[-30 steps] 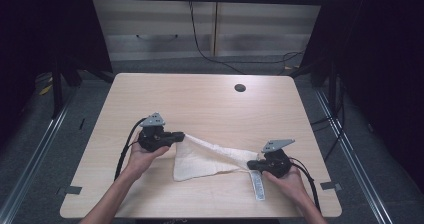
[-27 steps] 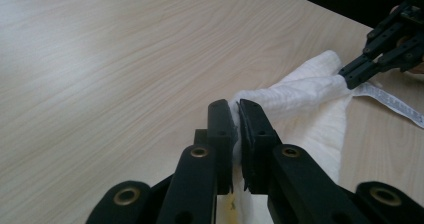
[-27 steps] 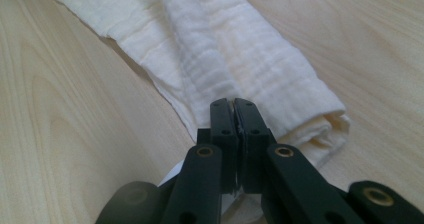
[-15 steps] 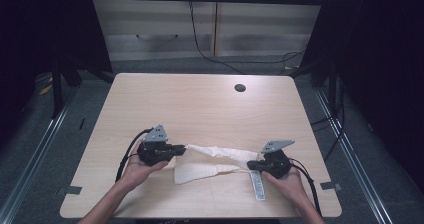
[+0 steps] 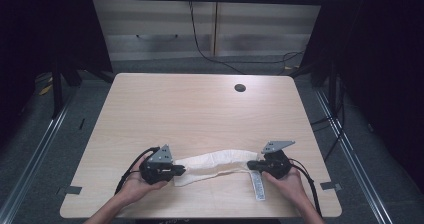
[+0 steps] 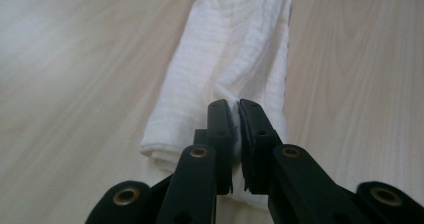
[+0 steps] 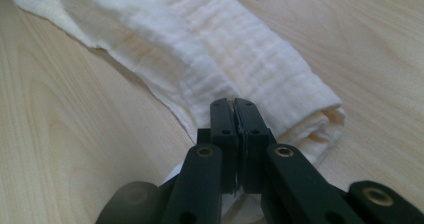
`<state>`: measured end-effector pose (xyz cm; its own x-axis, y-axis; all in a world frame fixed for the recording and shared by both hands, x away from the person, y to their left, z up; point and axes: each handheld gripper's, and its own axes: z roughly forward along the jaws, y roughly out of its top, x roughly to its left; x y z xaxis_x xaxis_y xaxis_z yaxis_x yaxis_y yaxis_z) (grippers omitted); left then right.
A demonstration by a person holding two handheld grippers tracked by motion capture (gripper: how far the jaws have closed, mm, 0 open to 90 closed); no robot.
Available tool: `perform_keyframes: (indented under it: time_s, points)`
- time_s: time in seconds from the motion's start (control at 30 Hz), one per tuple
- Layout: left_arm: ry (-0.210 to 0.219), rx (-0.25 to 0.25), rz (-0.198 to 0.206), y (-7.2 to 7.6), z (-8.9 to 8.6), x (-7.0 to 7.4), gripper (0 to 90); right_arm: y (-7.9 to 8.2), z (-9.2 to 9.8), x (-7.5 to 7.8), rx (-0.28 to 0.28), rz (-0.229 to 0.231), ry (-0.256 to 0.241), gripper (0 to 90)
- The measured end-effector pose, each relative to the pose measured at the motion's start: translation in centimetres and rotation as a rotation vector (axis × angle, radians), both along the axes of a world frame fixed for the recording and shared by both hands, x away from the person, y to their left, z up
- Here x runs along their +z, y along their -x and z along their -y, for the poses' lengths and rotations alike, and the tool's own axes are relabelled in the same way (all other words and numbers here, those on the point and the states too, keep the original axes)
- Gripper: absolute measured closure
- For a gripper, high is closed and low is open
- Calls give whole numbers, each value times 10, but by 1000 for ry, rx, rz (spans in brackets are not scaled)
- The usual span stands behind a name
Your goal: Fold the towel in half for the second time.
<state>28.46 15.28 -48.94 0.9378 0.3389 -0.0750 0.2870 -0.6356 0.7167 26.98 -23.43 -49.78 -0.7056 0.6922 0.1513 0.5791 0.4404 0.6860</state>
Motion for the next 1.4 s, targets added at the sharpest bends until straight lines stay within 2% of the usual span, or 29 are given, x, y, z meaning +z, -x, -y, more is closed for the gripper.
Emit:
perform_keyframes:
  time_s: [0.03,0.07,0.23,0.3,0.4,0.5,0.53,0.57,0.6,0.63,0.7,0.77,0.9,0.97,1.07,1.13,1.2,1.27,1.33,1.4]
  points:
    - [0,-2,-4,1,-1,-4,845,1,0,0,-2,2,2,883]
    - [19,-4,-10,2,-3,-6,845,1,-1,0,-5,3,7,883]
    - [17,-8,-6,0,-4,-7,848,1,-1,1,-1,9,15,883]
    - [7,-6,13,-2,-4,-8,850,1,-1,3,-11,25,54,883]
    - [-1,18,31,-11,-4,-8,851,-1,1,3,-16,28,58,882]
    - [6,40,33,-21,-5,-9,853,-3,0,4,-35,36,75,882]
    - [-27,45,54,-24,-4,-7,853,-5,-1,4,-40,36,83,882]
    - [-38,58,63,-28,-3,-7,853,-6,-2,4,-43,41,87,882]
    - [-15,88,48,-31,-2,-8,852,-8,-3,5,-53,41,89,882]
    - [-21,85,45,-34,-2,-8,852,-10,-3,5,-61,47,90,881]
    - [-29,88,46,-32,-2,-7,849,-11,-5,4,-69,61,91,879]
    - [9,89,29,-29,-4,-7,833,-8,-5,5,-70,74,102,875]
    - [49,65,-9,-26,-9,-6,797,-2,-2,6,-77,71,80,851]
    - [66,74,-2,-23,-10,-4,772,0,-1,6,-80,76,70,820]
    - [101,52,-29,-18,-12,1,719,2,0,6,-82,81,67,759]
    - [93,37,-16,-14,-12,3,697,6,0,7,-80,77,62,734]
    - [113,32,-26,-10,-11,4,668,11,0,9,-84,87,61,684]
    - [116,9,-28,-7,-9,6,662,15,1,12,-79,94,50,670]
    - [102,-10,-34,-4,-7,5,656,21,2,14,-72,99,26,661]
    - [66,-24,-39,-3,-6,1,661,26,4,14,-57,100,11,665]
